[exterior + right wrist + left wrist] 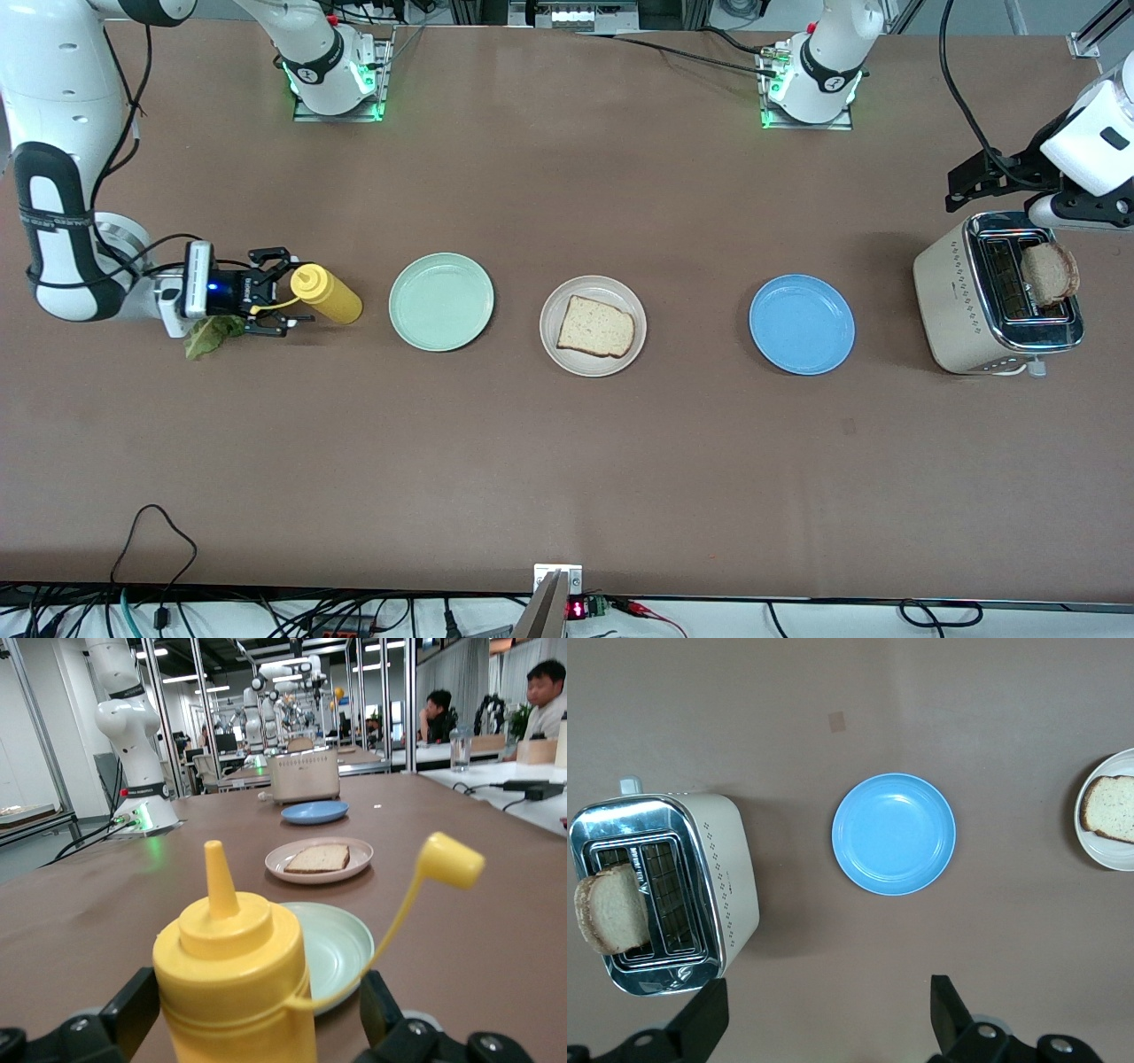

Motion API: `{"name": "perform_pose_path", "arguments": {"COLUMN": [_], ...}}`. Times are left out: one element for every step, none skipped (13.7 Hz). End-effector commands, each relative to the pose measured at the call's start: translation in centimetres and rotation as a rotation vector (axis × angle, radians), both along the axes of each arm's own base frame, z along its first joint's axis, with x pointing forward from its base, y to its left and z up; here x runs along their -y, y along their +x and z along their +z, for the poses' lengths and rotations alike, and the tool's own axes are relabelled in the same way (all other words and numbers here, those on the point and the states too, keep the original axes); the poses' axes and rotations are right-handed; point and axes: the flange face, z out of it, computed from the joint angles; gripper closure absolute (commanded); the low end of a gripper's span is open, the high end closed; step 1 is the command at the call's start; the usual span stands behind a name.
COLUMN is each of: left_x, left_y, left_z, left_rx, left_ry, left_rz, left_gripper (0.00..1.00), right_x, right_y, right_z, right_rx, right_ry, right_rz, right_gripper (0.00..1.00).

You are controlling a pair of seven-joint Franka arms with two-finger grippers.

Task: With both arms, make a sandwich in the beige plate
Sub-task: 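Release the bottle and move the right gripper to the lettuce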

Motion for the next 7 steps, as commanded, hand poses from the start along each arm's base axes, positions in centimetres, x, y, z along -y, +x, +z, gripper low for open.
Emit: {"name": "perform_pose_path", "arguments": {"left_x": [-0.1, -0.1, -0.1, -0.1, -0.1, -0.1, -0.1], "left_y": [-0.4, -0.4, -0.4, -0.4, -0.4, -0.4, -0.4], "left_z": [0.5, 0.5, 0.5, 0.5, 0.5, 0.5, 0.5], "left_rx": [-0.001, -0.001, -0.001, -0.001, -0.001, -0.001, -0.001], "left_ry": [-0.008, -0.008, -0.008, -0.008, -0.008, -0.008, -0.008], "left_rz": [-0.016, -0.016, -0.016, -0.016, -0.016, -0.016, -0.016], "left_gripper": [0.0, 0.0, 0.0, 0.0, 0.0, 0.0, 0.0], "right_x": [1.7, 2.6, 3.2, 3.8, 4.6, 5.1, 5.6], "right_y": [-0.3, 0.1, 0.8, 1.6, 2.4, 3.1, 3.9], "right_z": [1.3, 2.0, 2.8, 3.7, 4.7, 5.4, 6.2], "right_rx": [-0.048, -0.045, -0.04, -0.04, -0.043, -0.03, -0.008], "right_ry": [-0.048, -0.079, -0.117, -0.157, -0.208, -0.251, -0.306], "right_rz": [0.012, 0.018, 0.038, 0.056, 0.067, 0.079, 0.098], "right_gripper": [0.0, 0.0, 0.0, 0.0, 0.0, 0.0, 0.0]}}
